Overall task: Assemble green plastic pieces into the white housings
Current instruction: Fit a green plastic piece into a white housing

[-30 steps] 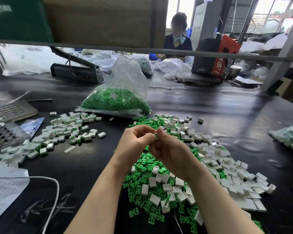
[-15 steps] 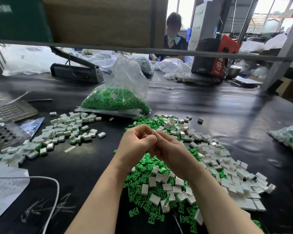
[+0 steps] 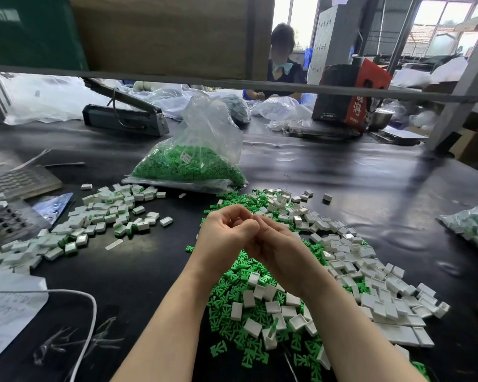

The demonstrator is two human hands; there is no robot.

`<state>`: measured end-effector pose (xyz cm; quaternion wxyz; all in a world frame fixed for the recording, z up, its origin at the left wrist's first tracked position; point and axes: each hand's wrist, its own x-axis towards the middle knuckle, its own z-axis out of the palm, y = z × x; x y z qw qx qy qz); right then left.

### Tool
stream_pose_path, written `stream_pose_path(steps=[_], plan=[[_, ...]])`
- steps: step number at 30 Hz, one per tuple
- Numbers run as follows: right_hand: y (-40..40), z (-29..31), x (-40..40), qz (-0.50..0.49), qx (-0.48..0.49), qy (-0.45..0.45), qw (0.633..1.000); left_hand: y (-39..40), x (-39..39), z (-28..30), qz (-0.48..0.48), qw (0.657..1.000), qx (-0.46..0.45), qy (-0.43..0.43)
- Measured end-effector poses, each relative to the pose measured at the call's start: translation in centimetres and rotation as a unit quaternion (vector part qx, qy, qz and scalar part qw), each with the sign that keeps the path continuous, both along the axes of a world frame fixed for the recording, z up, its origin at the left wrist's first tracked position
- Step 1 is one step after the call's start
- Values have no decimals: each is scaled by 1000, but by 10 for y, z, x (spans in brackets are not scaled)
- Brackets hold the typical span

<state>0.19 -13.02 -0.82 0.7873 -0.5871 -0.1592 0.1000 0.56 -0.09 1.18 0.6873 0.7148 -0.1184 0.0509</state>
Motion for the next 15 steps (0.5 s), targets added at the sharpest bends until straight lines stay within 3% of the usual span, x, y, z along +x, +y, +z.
stream_pose_path(steps=[15], plan=[[3, 0, 0, -7, -9, 13, 1000, 1, 2, -4, -7, 1000, -14, 13]])
